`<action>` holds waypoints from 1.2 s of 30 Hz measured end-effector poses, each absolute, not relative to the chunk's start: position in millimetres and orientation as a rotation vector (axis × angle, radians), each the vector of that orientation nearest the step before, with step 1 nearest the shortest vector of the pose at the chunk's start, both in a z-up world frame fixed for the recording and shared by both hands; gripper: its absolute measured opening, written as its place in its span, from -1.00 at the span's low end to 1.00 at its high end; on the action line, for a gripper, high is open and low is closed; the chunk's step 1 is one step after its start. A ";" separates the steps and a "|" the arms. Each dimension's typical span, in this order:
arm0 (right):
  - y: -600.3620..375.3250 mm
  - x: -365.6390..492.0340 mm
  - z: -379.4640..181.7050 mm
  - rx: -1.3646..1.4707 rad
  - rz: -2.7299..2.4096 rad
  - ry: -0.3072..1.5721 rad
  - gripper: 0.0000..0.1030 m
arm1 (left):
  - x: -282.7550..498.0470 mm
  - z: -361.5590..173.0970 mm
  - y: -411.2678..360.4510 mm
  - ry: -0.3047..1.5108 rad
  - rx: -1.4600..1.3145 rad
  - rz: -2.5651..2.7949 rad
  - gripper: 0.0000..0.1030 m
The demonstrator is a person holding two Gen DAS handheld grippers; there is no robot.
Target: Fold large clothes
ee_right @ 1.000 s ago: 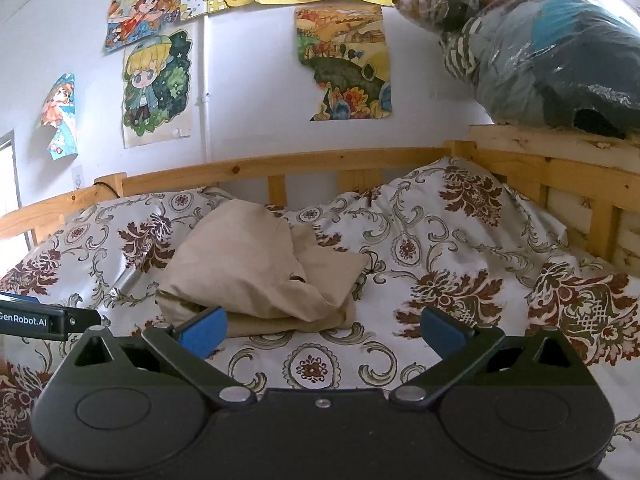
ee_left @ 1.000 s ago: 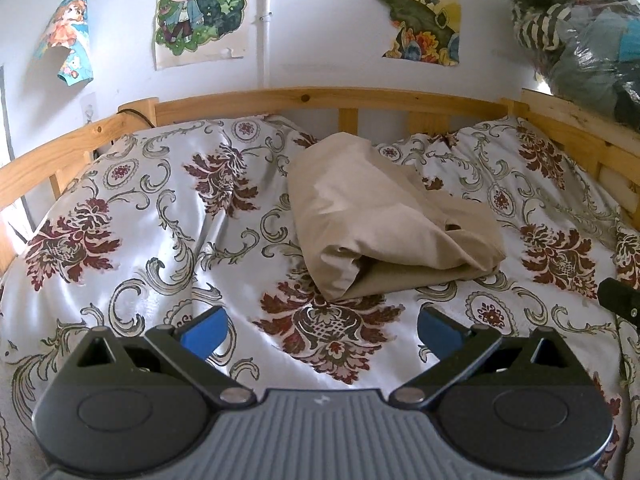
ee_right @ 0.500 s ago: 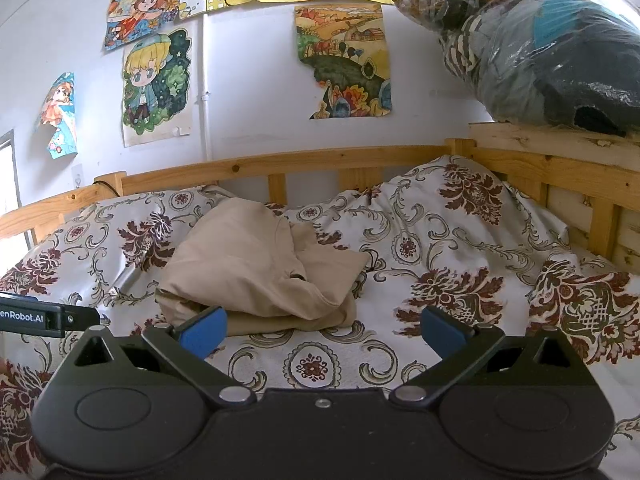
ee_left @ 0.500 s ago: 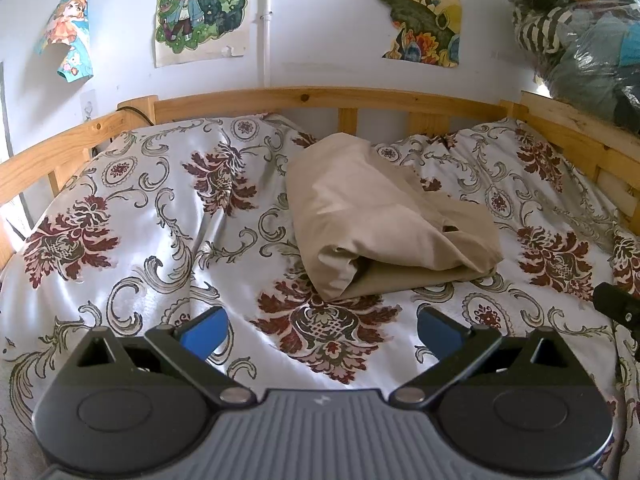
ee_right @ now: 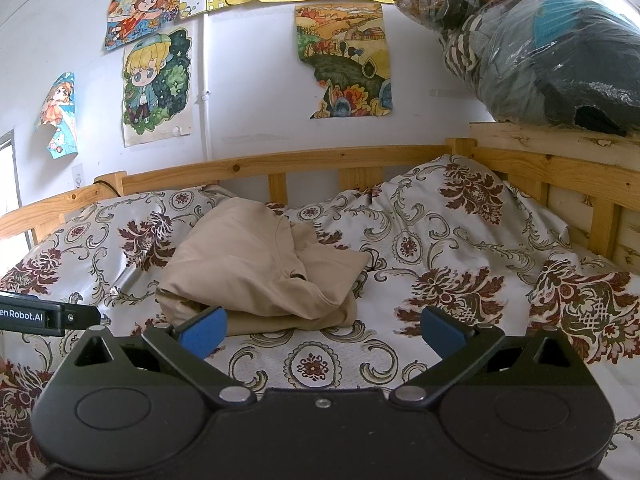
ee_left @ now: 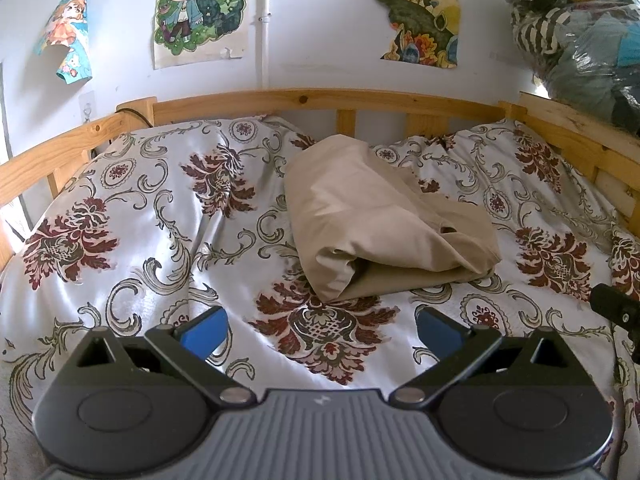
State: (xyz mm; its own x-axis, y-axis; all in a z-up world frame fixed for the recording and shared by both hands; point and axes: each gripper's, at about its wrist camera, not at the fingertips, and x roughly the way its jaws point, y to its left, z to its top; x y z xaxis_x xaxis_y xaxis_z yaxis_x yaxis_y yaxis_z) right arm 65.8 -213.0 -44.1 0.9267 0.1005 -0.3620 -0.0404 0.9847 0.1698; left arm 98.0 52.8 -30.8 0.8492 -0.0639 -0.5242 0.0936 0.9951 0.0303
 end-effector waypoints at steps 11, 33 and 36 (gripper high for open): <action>-213.4 65.7 -44.1 0.161 0.073 0.379 0.99 | 97.5 -30.0 51.7 0.550 0.055 -0.082 0.99; -212.7 66.2 -45.0 0.158 0.075 0.382 0.99 | 97.3 -29.0 52.4 0.551 0.053 -0.081 0.99; -212.5 66.1 -44.9 0.158 0.075 0.381 0.99 | 97.4 -28.8 51.5 0.551 0.053 -0.080 0.99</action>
State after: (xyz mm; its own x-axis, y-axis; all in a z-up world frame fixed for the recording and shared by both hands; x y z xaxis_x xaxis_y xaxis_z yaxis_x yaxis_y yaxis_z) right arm 66.1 -212.5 -44.9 0.9256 0.1024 -0.3644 -0.0430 0.9849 0.1678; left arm 97.4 51.5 -28.8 0.8488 -0.0622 -0.5251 0.0905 0.9955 0.0284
